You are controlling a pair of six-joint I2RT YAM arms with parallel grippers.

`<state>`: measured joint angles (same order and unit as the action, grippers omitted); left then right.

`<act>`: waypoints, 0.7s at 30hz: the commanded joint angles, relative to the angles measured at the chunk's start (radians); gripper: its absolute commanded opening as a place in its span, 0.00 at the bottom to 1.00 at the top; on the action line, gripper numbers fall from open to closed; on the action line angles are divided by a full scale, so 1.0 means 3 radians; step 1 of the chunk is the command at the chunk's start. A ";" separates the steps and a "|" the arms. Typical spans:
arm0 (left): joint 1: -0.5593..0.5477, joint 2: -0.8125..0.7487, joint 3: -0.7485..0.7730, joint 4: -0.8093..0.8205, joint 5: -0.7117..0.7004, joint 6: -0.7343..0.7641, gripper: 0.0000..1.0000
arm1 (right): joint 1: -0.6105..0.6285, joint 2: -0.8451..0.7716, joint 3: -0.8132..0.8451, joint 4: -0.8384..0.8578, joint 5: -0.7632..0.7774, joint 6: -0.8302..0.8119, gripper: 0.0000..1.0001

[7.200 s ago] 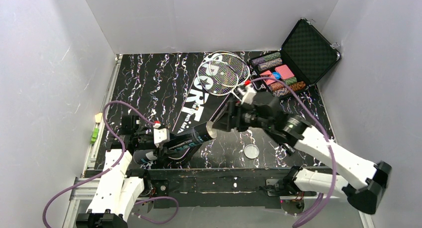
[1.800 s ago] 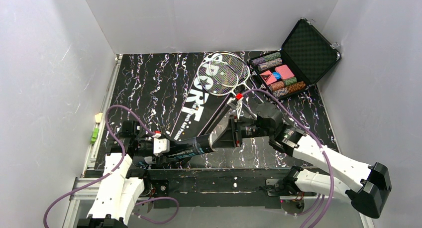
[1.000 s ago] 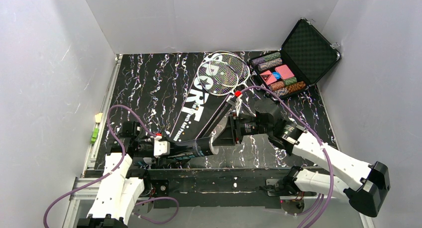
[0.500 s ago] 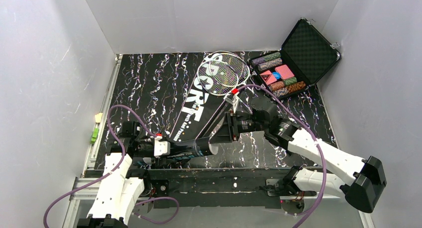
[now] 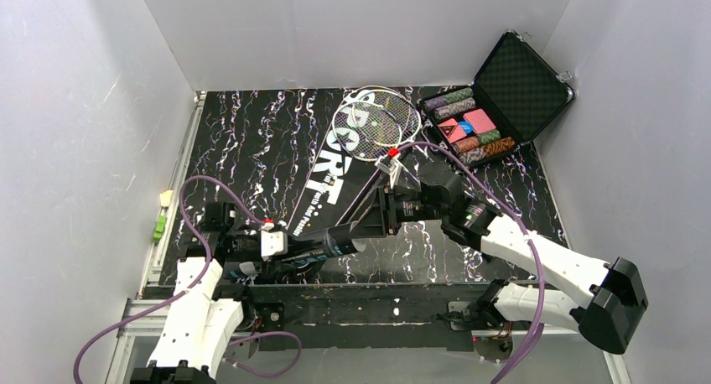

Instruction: Pack up the badminton gear

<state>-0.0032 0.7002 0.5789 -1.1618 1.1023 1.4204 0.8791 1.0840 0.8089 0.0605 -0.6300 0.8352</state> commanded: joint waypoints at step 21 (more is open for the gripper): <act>-0.0022 -0.0110 0.0135 0.0429 0.0636 -0.0640 0.01 | 0.0115 -0.0114 -0.0129 0.0361 0.0630 0.0095 0.49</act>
<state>-0.0010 0.6731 0.5789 -1.0683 1.0863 1.2434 0.9012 1.0782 0.8059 0.1337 -0.4763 0.8486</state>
